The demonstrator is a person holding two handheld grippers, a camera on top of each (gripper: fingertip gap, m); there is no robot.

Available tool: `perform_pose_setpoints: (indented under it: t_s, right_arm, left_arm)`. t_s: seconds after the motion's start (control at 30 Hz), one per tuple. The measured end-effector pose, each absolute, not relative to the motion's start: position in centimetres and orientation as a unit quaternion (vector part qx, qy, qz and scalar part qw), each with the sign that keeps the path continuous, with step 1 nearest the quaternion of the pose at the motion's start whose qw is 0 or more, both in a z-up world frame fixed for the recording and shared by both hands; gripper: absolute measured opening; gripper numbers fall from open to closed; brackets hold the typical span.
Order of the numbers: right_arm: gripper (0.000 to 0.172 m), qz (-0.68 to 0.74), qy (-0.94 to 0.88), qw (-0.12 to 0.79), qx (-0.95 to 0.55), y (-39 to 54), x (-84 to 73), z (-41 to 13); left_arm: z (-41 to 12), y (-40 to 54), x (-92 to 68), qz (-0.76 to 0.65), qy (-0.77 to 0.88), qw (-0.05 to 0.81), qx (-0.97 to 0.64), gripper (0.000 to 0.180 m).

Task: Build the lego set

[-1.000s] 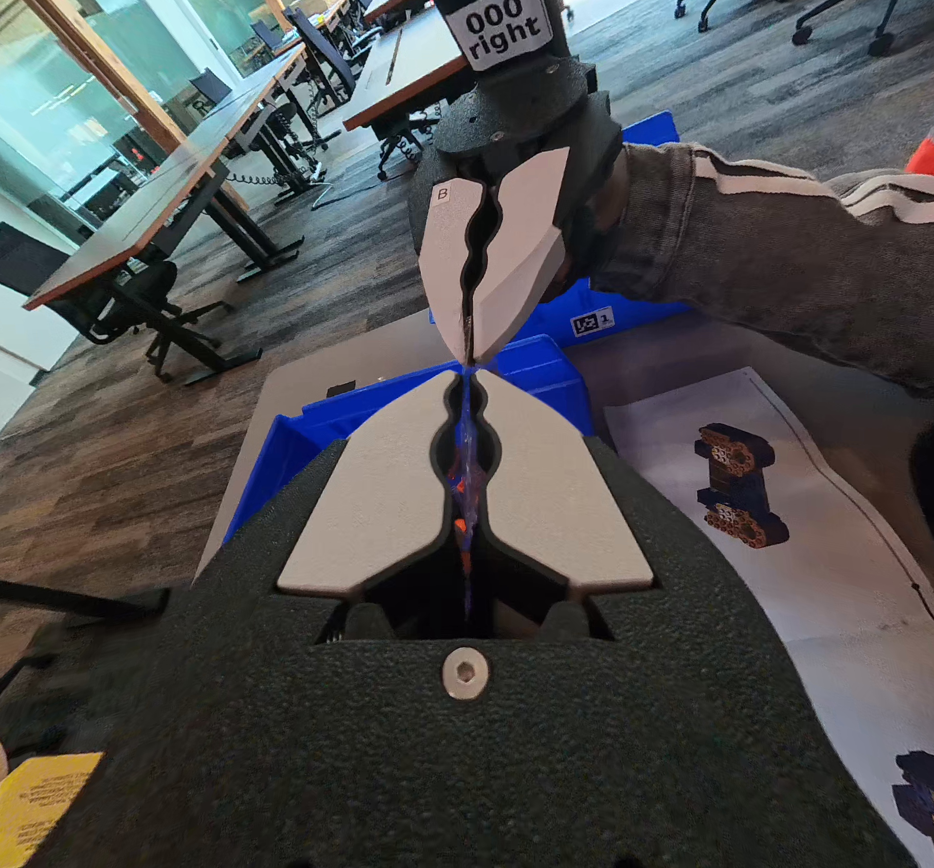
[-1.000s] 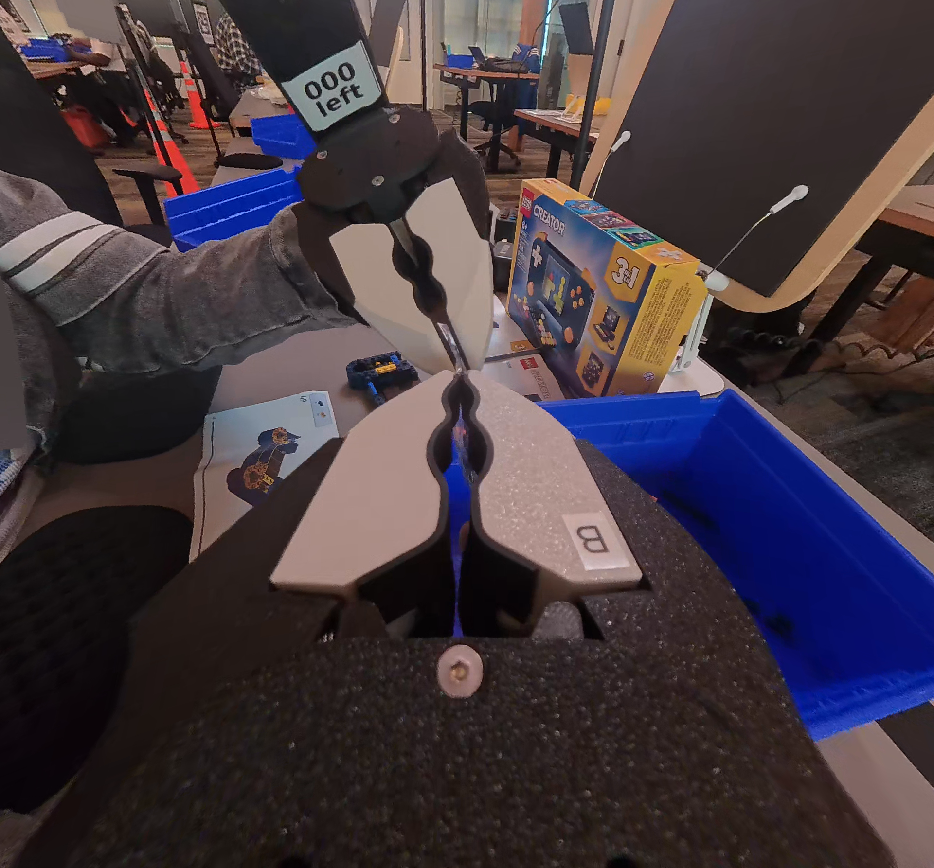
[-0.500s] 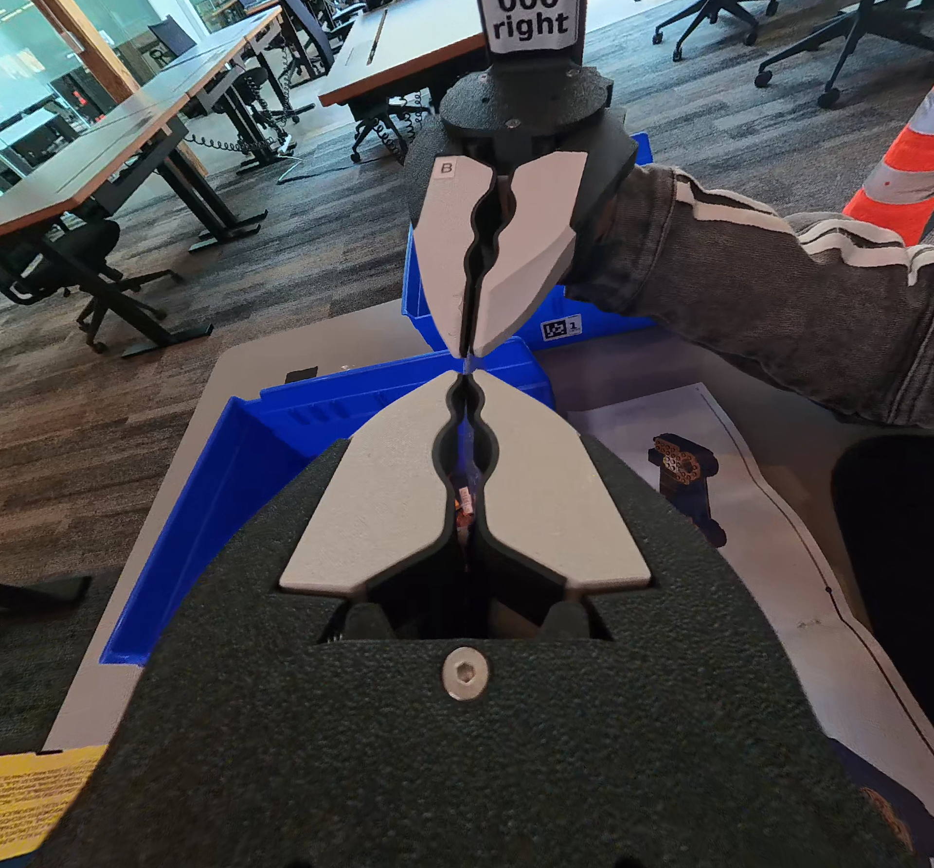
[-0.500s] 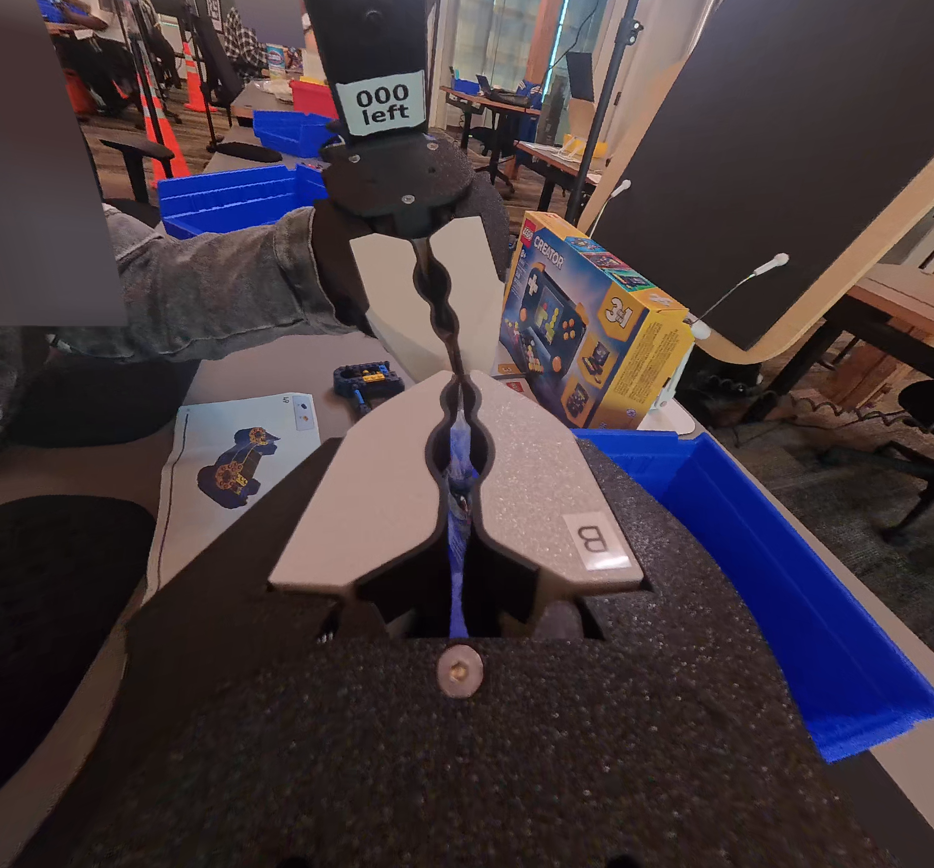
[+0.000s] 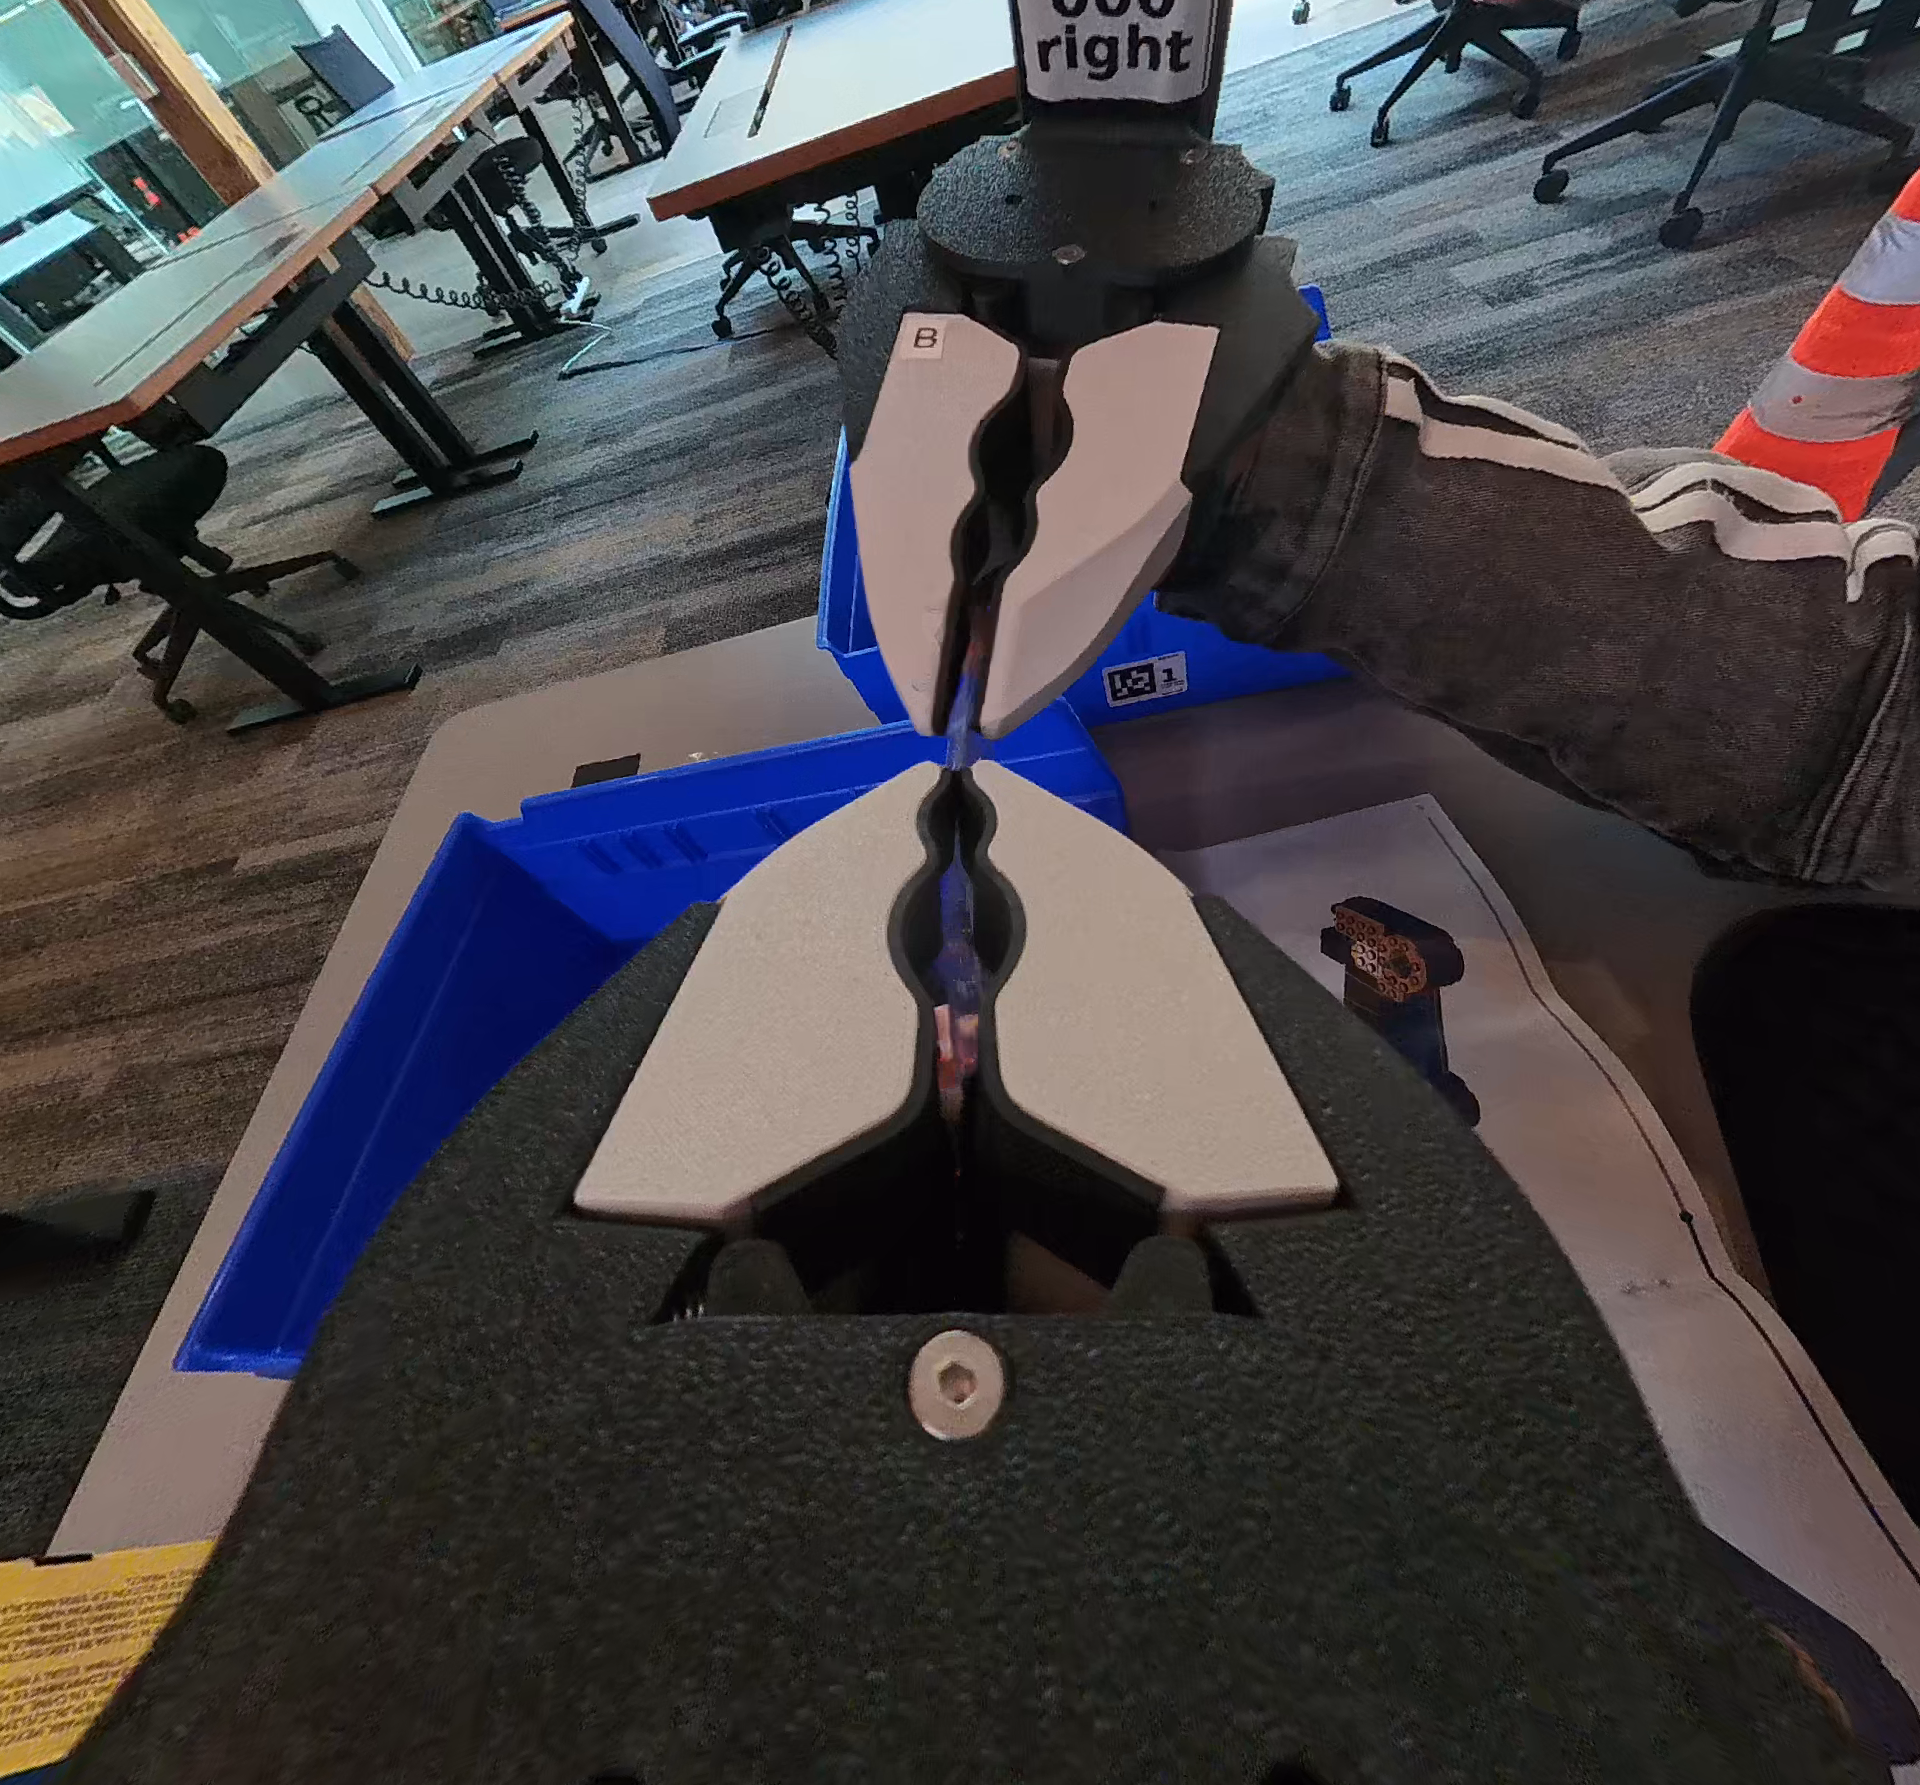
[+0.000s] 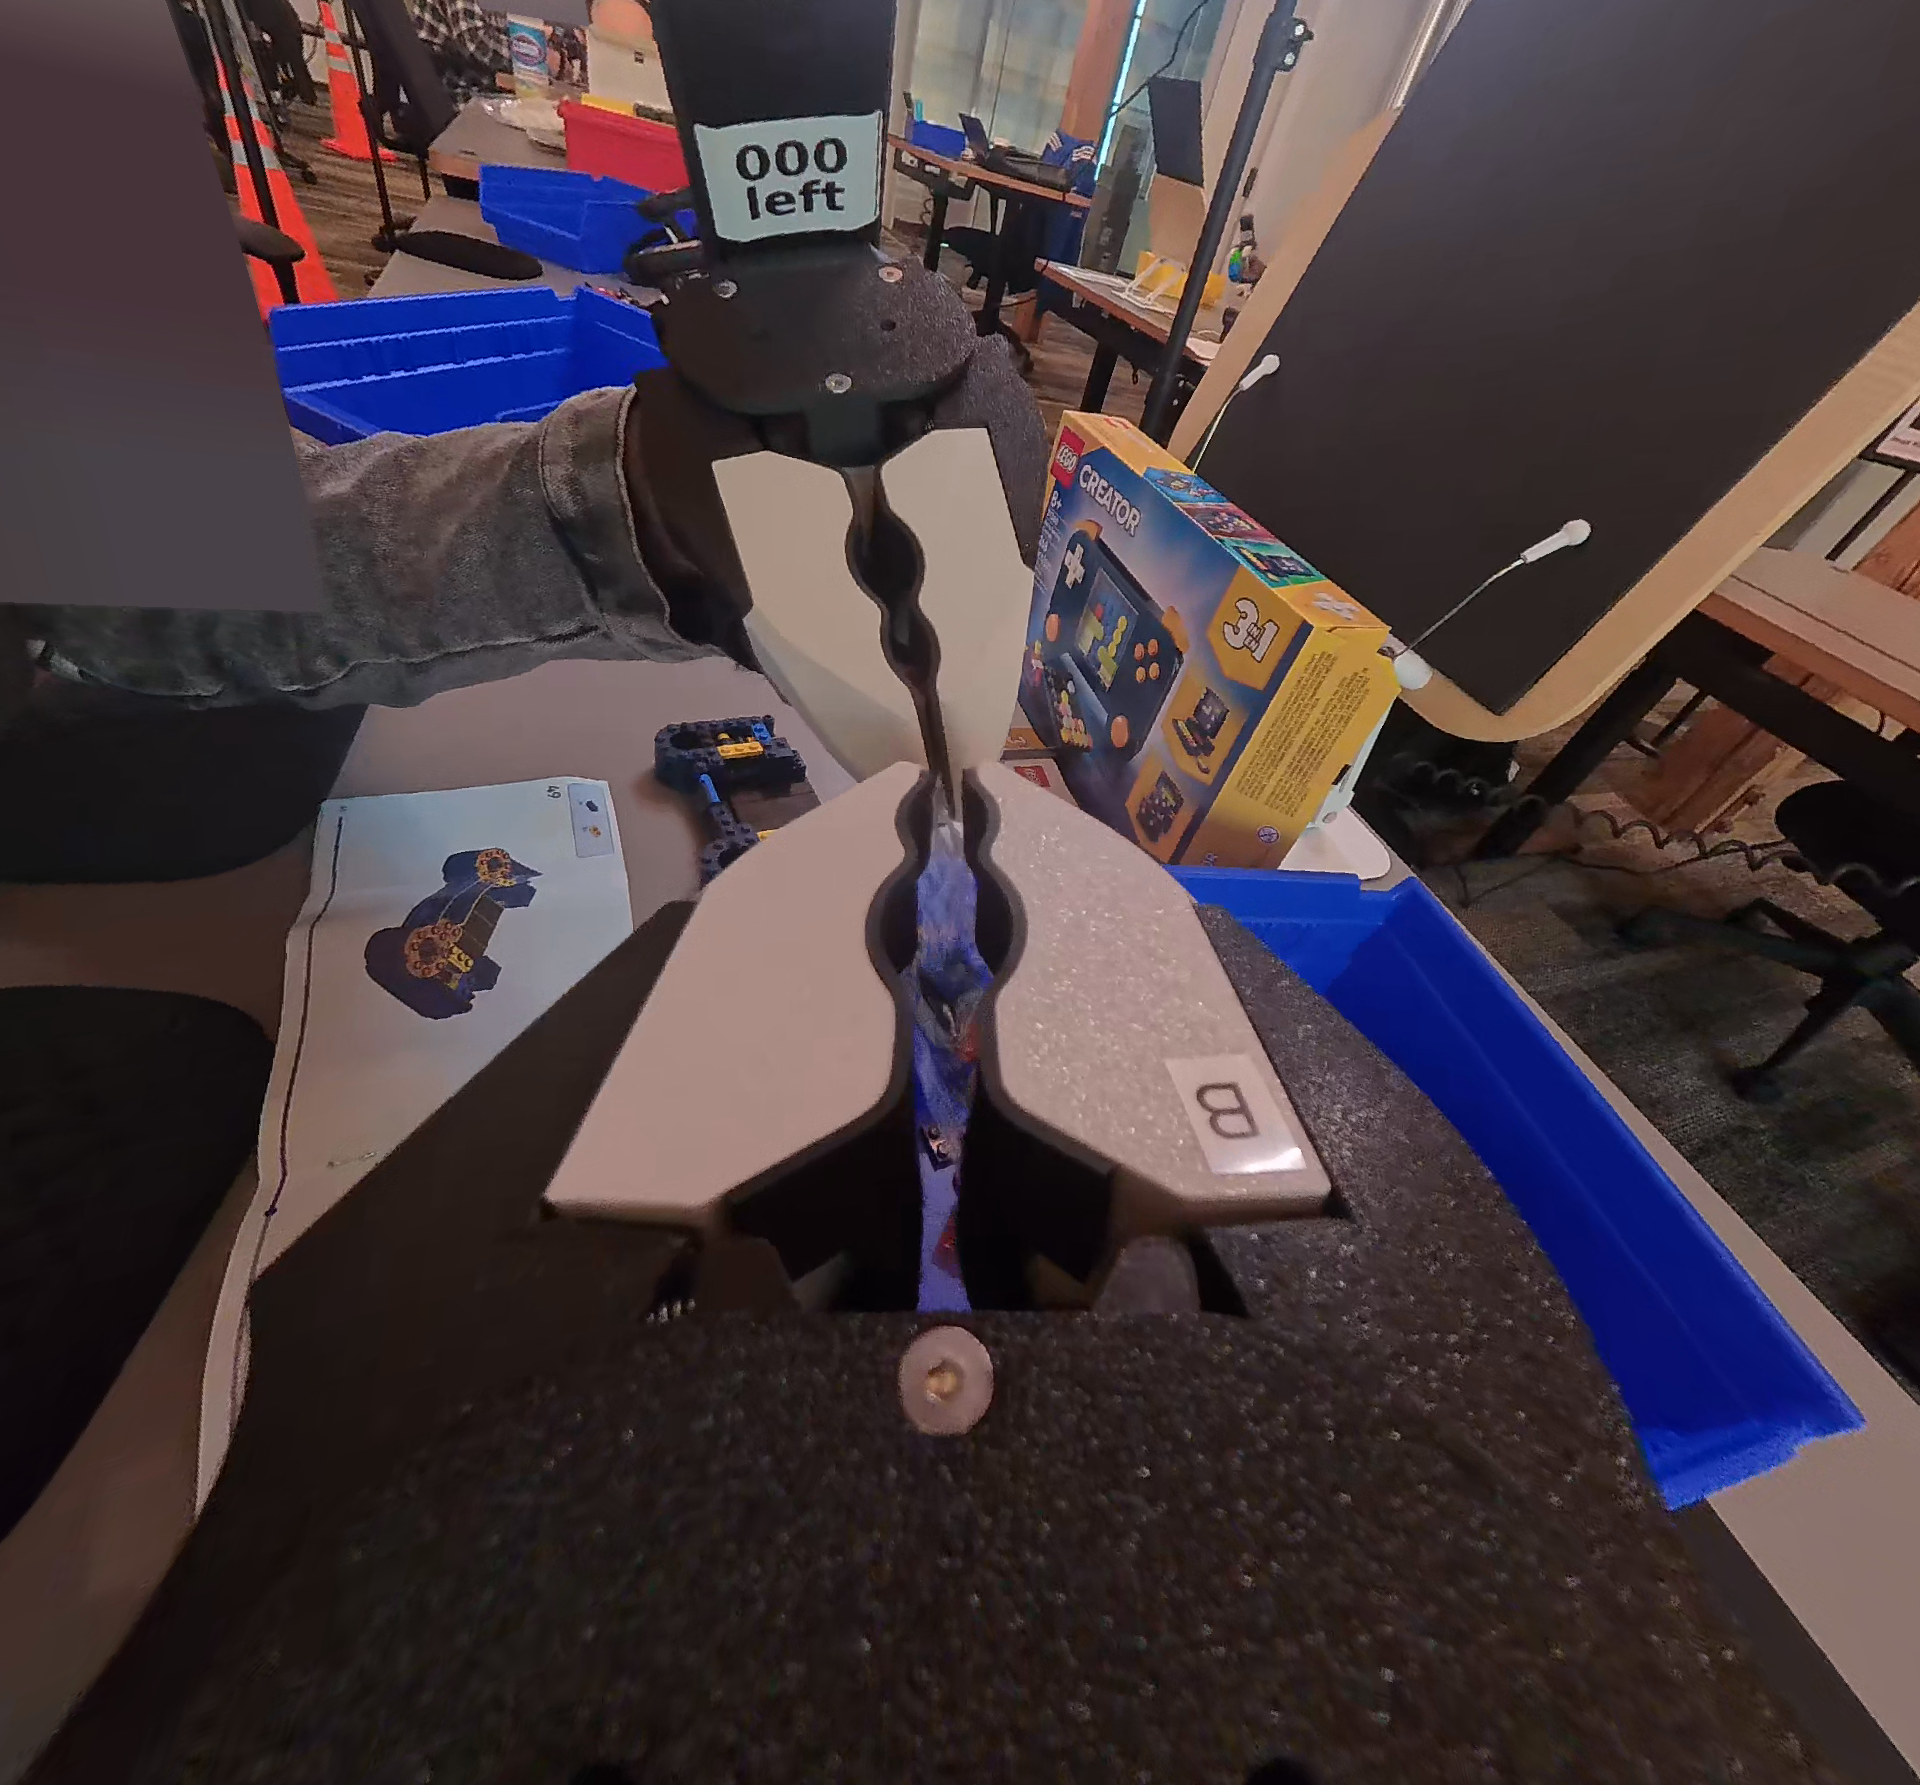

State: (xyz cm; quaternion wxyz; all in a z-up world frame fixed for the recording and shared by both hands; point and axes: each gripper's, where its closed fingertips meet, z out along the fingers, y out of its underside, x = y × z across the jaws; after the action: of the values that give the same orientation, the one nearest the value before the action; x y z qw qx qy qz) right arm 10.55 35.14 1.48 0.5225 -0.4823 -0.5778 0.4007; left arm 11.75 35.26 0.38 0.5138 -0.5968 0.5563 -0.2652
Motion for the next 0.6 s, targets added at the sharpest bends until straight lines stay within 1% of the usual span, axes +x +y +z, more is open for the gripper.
perform_pose_setpoints:
  t_s: [0.07,0.13,0.23,0.33,0.6]
  right_arm:
    - [0.004,0.403,-0.579,0.521,-0.481,35.04,10.46,1.48]
    - [0.000,0.401,-0.583,0.518,-0.481,34.99,10.46,1.32]
    - [0.000,0.402,-0.585,0.511,-0.485,35.02,10.55,1.23]
    - [0.000,0.399,-0.585,0.505,-0.494,35.28,10.79,0.86]
    - [0.000,0.398,-0.587,0.501,-0.496,35.23,10.95,0.78]
  left_arm:
    - [0.36,35.23,11.77,-0.265,0.557,0.513,-0.597,0.000]
    - [0.31,35.23,11.77,-0.264,0.557,0.513,-0.597,0.000]
    - [0.21,35.05,11.89,-0.263,0.562,0.511,-0.595,0.000]
    - [0.86,34.90,12.05,-0.258,0.566,0.531,-0.575,0.006]
    - [0.43,35.21,12.19,-0.203,0.587,0.537,-0.570,0.000]
